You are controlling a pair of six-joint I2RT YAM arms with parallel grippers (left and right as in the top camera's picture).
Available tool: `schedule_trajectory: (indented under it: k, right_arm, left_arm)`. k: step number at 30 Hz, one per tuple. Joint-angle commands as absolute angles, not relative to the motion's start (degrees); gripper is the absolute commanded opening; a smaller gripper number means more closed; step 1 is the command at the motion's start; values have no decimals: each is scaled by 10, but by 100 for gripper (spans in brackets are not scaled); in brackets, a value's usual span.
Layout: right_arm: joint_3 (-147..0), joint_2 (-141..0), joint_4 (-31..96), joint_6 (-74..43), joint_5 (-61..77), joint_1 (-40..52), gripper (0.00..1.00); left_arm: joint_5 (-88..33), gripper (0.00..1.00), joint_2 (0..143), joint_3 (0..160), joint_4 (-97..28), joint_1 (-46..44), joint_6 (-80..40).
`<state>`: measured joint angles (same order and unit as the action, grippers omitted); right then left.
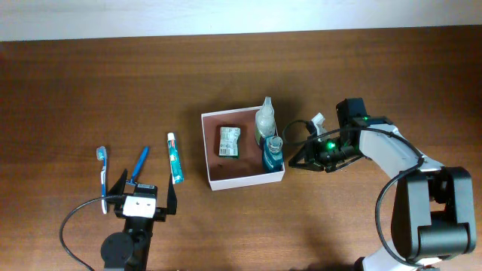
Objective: Pack container
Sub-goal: 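Withdraw the right gripper to the right of the box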
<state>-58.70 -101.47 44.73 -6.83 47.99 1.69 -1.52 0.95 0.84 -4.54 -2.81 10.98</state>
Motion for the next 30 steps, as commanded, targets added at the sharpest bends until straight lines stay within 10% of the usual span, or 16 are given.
schedule_trajectory:
  k: [1, 30]
  right_arm:
    - [-582, -1007, 446, -57, 496, 27, 4]
    - [-612, -1006, 396, -57, 524, -34, 4]
  left_arm:
    - [-22, 99, 8, 5, -46, -25, 119]
    - [-22, 99, 8, 5, -46, -25, 119]
